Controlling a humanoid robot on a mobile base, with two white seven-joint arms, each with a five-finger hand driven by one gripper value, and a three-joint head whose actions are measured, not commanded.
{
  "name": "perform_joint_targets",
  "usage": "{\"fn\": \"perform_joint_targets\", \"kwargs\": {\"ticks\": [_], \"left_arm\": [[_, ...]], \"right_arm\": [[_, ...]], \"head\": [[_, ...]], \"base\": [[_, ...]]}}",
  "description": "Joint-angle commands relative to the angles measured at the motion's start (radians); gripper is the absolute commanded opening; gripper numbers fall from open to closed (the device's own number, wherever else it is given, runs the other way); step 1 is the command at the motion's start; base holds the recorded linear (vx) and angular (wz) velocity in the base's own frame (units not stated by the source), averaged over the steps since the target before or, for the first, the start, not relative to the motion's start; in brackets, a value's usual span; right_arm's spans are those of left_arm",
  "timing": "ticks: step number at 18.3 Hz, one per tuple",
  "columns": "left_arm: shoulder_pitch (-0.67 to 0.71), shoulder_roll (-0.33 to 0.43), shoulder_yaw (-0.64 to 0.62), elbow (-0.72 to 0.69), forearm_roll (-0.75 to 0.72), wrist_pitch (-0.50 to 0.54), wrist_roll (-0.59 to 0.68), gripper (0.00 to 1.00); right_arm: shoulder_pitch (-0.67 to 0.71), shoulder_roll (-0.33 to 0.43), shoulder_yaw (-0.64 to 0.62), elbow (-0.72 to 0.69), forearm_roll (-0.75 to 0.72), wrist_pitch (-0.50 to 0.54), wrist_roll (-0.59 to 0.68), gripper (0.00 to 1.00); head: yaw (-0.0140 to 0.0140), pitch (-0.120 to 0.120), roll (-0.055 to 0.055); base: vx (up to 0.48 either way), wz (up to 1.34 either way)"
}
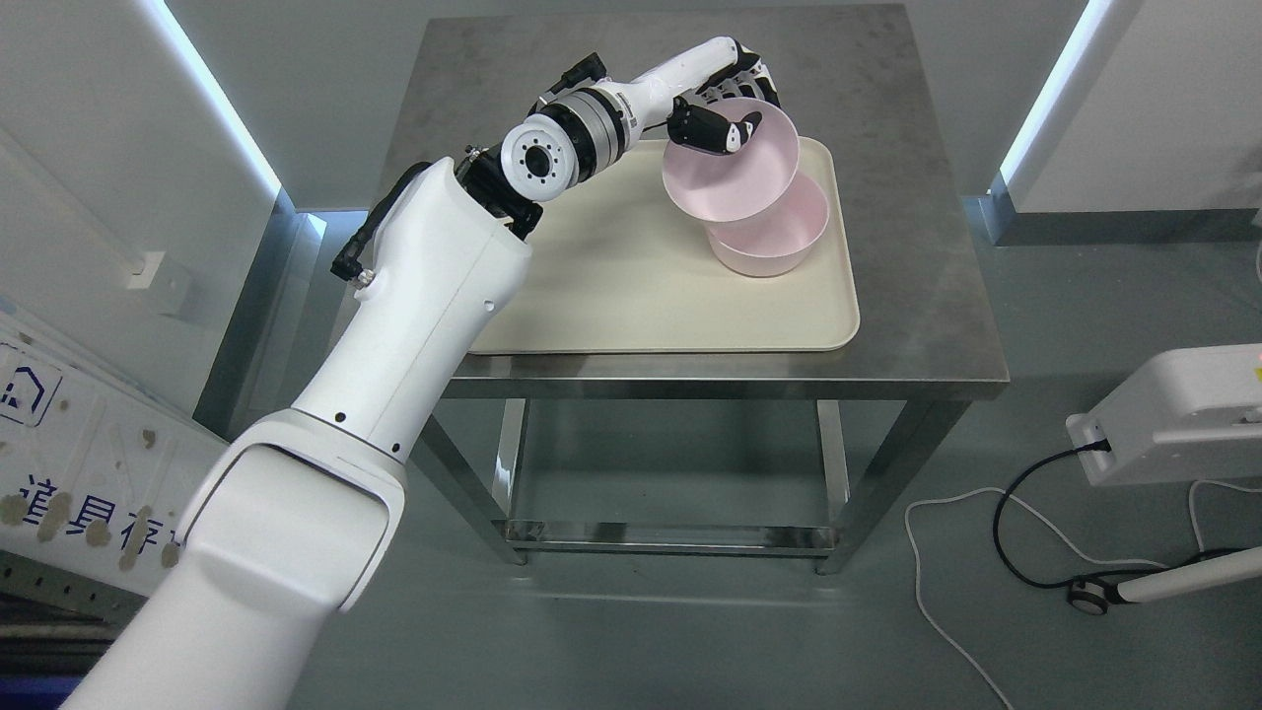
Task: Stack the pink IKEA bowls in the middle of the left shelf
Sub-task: 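Lower the held bowl into the other bowl and release it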
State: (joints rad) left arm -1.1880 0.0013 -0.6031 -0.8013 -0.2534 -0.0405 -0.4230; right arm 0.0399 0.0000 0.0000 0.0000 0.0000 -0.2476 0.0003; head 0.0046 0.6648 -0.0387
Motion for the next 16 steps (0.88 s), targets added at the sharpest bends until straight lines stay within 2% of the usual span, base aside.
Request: {"fn": "perform_joint_targets", "kwargs": {"ticks": [1,8,16], "left_arm": [[-0.001,0.016,0.031,0.025,0.003,0.002,0.000,0.08],[-0.002,0.016,0.028,0.011,0.118,0.033,0.001,0.08],[0.005,0.016,-0.015,0.011,0.174,0.034,-0.003,0.09]], "right_arm": [[0.000,-0.017,-0.005,-0.017,-0.002,0.001,0.000,1.00],[0.000,-0.017,-0.005,-0.017,-0.002,0.001,0.000,1.00],[0.000,-0.017,-0.005,-0.017,-0.002,0.001,0.000,1.00]], "head": [[0.0000,0.000,0.000],[0.0000,0.000,0.000],[0.0000,0.000,0.000]], "base": [[0.000,0.00],[0.000,0.00],[0.000,0.00]]}}
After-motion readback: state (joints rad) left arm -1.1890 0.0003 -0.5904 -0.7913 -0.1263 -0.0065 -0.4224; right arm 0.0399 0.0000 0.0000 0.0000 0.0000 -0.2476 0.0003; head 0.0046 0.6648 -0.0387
